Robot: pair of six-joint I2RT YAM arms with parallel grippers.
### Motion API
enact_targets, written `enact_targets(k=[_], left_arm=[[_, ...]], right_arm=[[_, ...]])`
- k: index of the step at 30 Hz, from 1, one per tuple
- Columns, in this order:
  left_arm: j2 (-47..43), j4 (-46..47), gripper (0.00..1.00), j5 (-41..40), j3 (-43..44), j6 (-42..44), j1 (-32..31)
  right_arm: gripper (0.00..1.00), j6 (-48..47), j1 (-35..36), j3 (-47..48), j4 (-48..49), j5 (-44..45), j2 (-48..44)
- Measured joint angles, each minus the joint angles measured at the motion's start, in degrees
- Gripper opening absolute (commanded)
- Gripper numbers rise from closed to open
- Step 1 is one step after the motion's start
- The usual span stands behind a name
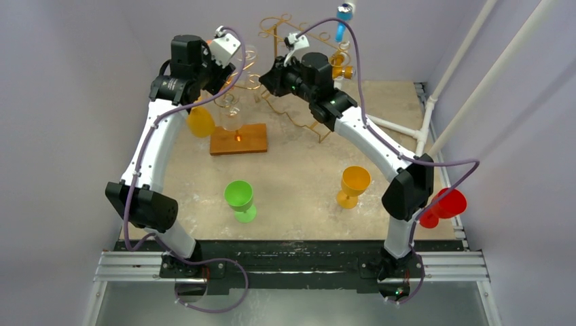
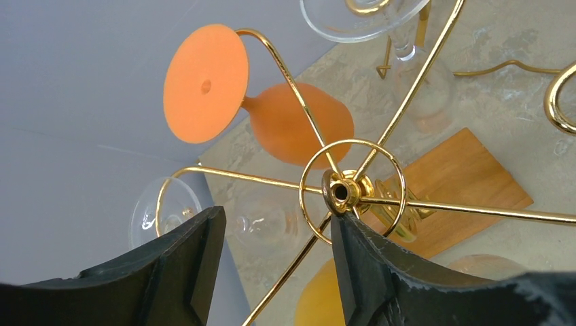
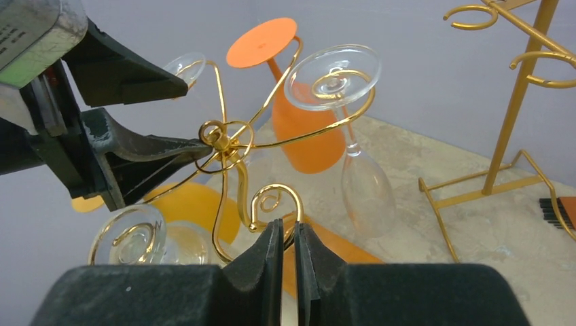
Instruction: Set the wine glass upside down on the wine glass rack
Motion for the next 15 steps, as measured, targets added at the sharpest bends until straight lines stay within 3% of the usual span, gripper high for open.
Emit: enact_targets(k=[7, 15], left_arm=[[0.13, 0.42, 0.61, -0.63, 0.00, 0.04, 0.02], [0.87, 2.84, 0.60, -0.90, 0.00, 0.11, 0.00]], right_arm=[[0.13, 0.55, 1.64, -4.04, 0.59, -0.11, -3.52], [0.13, 2.82, 9.05, -5.14, -1.33, -6.88, -3.65]])
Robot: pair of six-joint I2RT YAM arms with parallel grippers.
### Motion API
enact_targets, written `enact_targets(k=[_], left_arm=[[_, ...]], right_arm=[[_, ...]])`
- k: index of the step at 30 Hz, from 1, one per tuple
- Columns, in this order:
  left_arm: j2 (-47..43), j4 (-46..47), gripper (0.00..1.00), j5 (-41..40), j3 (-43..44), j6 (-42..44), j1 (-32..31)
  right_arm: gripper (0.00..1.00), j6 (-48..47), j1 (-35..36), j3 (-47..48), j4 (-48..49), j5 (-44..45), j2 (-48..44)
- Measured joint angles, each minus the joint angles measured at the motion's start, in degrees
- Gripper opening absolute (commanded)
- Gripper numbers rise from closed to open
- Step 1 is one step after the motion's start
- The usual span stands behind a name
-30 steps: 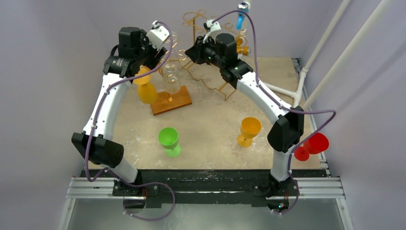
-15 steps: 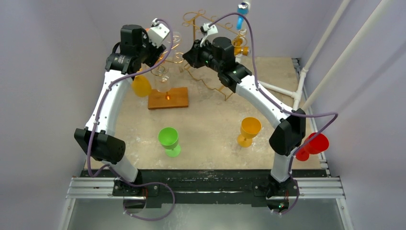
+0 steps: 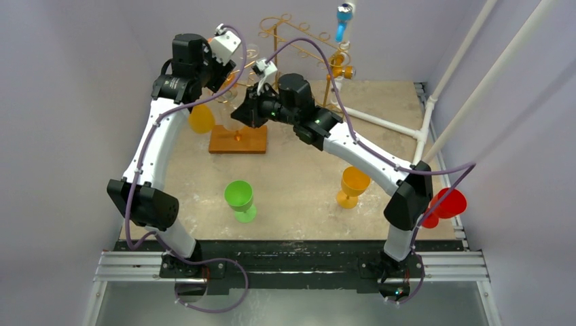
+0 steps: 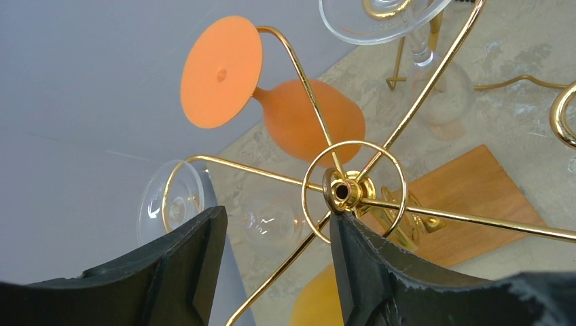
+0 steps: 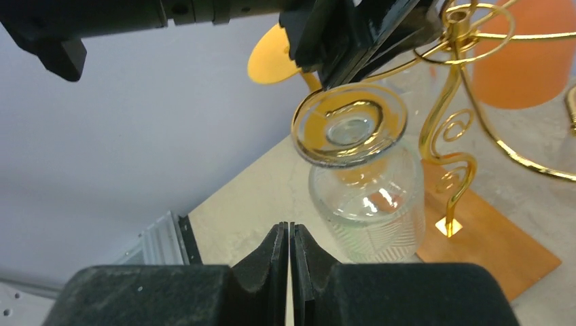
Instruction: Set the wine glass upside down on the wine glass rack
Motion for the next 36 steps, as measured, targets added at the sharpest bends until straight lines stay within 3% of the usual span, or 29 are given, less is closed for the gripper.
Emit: enact_targets(k=[8, 14, 18, 25, 36], left_arm=[[0.00, 0.04, 0.60, 0.00, 0.00, 0.26, 0.00], [-0.17, 0.26, 0.60, 0.04, -0.33, 1.03, 0.00], [-0.35, 0.13, 0.60, 0.13, -0.48, 1.14, 0.00], [-1.38, 0.22, 0.59, 0.35, -1.77, 1.14, 0.00], [-2.21, 0.17, 0.59, 0.55, -2.71, 1.20, 0.00]], right_arm=[[0.21, -0.04, 0.11, -0.31, -1.11, -0.24, 0.02], [0.47, -1.51, -1.01, -0.33, -3.91, 0.26, -0.13], [0.55, -1.53, -3.63, -1.75, -3.96, 0.24, -2.16], [0.56, -0.81, -8.81, -0.72, -3.50, 0.00, -5.05], [0.54, 2.19, -10.54, 9.25, -3.85, -1.86, 4.15]])
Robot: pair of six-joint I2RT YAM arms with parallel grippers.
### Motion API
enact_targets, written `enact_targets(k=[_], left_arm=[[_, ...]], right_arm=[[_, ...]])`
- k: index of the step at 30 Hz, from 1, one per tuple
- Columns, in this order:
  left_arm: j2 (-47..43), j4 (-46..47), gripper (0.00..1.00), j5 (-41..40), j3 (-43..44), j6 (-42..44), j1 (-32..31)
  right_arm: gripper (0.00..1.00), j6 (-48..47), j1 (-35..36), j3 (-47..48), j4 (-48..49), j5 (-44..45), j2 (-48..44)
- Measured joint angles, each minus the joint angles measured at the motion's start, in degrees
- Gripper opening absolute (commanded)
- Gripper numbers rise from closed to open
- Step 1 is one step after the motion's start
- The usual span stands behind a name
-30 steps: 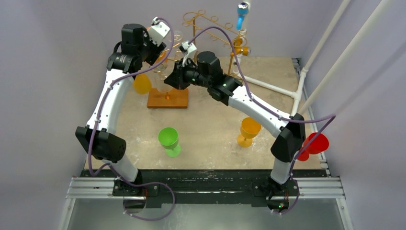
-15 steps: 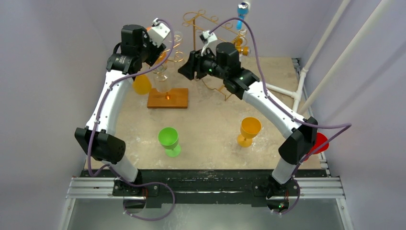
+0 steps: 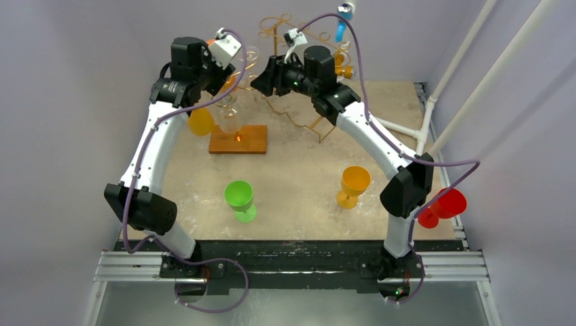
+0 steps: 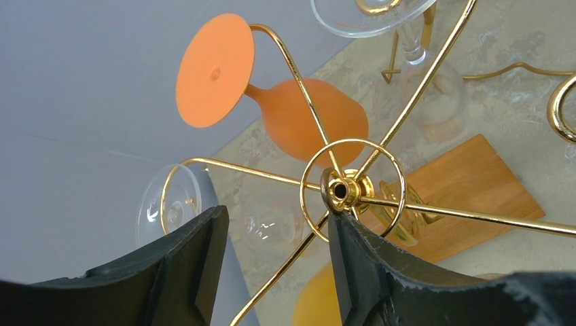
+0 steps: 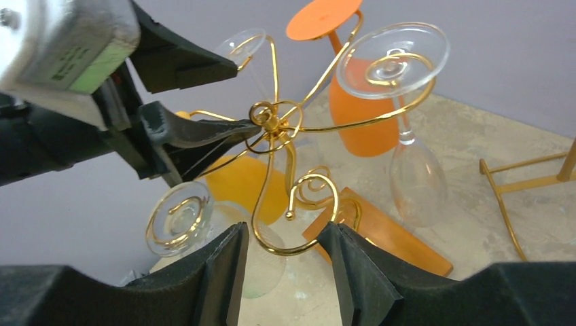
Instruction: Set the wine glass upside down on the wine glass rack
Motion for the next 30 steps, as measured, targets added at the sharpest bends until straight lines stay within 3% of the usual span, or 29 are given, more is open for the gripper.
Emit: enact_targets(k=[10, 16, 18, 30], left_arm=[[-0.28, 0.46, 0.59, 0.02, -0.55, 0.20, 0.00], [-0.63, 1.11, 0.59, -0.02, -1.20, 0.28, 0.00], [-0.70, 1.11, 0.59, -0.11, -1.27, 0.33, 0.00], [-0.70, 0.85, 0.59, -0.83, -1.27, 0.28, 0.00]], right_arm=[[0.47, 2.91, -1.01, 1.88, 0.35, -0.26, 2.95], [0.16, 4.83, -0.98, 3.19, 0.76, -1.05, 4.87], [0.12, 6.45, -1.09, 3.06, 0.94, -1.42, 4.85], [0.11, 10.95, -0.52, -0.66, 4.28, -1.42, 3.34]])
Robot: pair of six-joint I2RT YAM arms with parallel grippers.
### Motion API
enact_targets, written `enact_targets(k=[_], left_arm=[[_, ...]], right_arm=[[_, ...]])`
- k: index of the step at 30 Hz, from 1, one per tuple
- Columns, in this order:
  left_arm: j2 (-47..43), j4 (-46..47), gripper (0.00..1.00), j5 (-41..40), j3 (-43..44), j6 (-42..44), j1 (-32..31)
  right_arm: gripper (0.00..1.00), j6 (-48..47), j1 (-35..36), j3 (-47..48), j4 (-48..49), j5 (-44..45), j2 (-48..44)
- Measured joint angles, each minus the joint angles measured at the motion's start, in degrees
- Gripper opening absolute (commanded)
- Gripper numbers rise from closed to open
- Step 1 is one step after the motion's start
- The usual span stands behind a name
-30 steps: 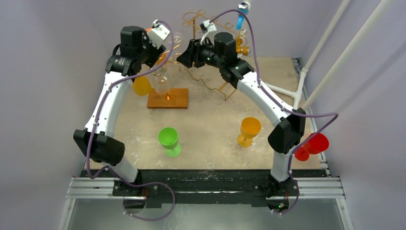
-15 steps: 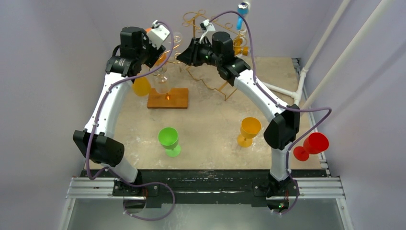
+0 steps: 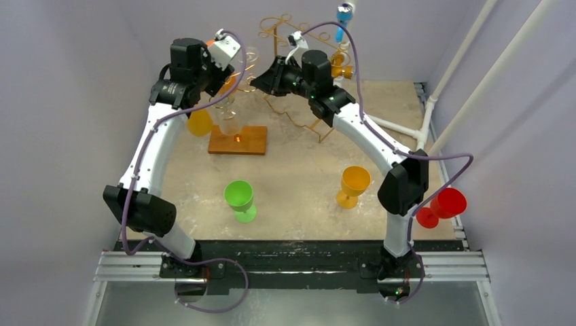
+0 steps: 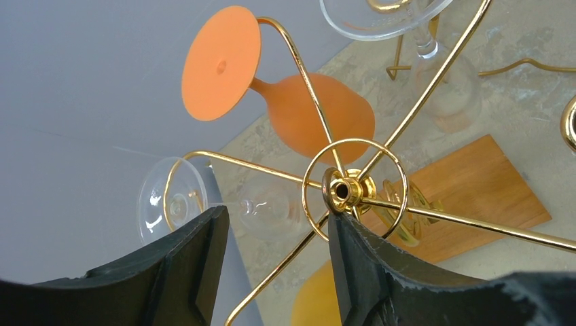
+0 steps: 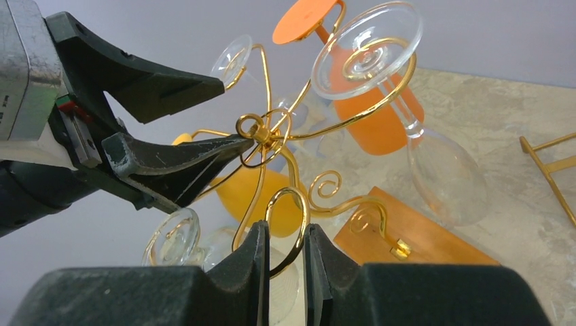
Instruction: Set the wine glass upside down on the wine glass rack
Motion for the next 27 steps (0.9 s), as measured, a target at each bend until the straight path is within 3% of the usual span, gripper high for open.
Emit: enact_targets(k=[12, 27], left_arm=[[-0.13, -0.46, 0.58, -1.55, 0.11, 0.50, 0.11], [0.92, 3.54, 0.57, -4.55, 0.44, 1.66, 0.83]], right_arm=[[0.11, 0.59, 3.76, -8.00, 4.79, 8.09, -4.76], [0.14, 1.36, 8.13, -9.25, 5.09, 9.09, -6.62]])
